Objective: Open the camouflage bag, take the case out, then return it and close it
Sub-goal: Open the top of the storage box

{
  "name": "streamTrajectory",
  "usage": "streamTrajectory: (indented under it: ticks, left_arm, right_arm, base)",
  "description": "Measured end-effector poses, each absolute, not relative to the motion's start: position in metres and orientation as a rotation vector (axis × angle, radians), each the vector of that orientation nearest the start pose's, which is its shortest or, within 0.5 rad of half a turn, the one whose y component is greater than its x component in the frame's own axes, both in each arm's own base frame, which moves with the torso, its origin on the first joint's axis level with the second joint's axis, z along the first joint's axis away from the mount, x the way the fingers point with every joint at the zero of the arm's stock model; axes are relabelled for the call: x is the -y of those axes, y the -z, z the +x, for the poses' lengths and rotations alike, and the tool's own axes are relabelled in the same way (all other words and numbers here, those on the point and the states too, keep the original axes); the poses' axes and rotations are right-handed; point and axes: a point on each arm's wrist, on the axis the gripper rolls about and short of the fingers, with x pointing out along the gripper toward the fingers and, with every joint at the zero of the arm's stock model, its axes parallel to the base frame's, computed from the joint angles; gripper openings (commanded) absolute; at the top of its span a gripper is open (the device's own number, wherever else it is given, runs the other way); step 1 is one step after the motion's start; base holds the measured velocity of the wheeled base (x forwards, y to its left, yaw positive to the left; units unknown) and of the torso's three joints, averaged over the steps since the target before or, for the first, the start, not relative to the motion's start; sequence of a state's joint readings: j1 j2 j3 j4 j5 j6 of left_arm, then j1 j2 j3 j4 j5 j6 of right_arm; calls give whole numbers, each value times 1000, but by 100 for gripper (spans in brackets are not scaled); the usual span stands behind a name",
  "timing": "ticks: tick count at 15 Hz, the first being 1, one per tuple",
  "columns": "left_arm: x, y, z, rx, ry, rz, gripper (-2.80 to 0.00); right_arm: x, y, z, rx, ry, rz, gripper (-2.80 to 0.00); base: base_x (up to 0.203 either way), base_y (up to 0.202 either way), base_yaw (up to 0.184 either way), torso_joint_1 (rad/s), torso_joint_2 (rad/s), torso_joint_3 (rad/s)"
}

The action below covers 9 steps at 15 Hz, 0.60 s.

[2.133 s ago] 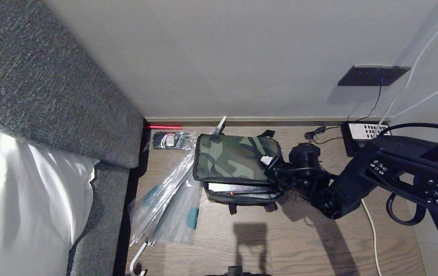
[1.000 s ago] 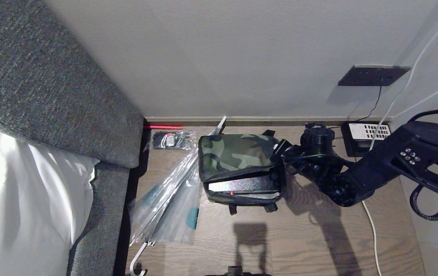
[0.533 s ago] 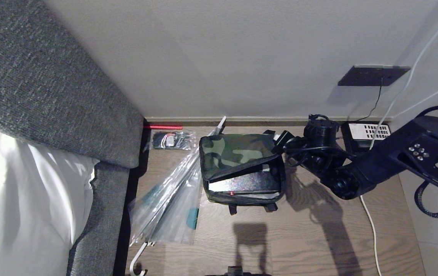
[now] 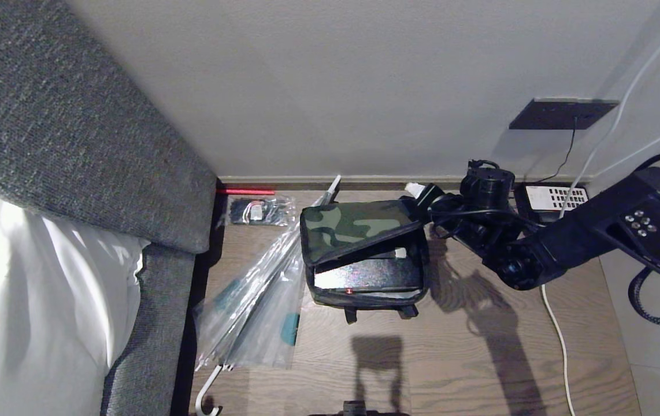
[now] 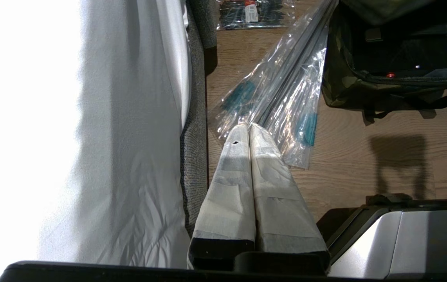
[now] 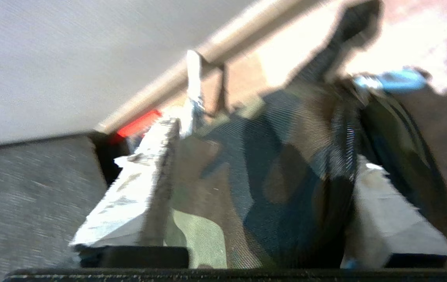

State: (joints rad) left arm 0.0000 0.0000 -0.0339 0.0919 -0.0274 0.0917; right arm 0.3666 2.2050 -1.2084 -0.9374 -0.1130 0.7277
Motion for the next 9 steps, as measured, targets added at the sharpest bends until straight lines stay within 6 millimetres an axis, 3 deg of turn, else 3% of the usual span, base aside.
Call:
streamTrajectory:
  ticks: [9]
  left_arm:
    - [1,-75,-26,-57,30,90,-280]
  right_arm:
    - [-151,-199,399,22,-320,775,0]
  base:
    - [0,0,0,0,0,0]
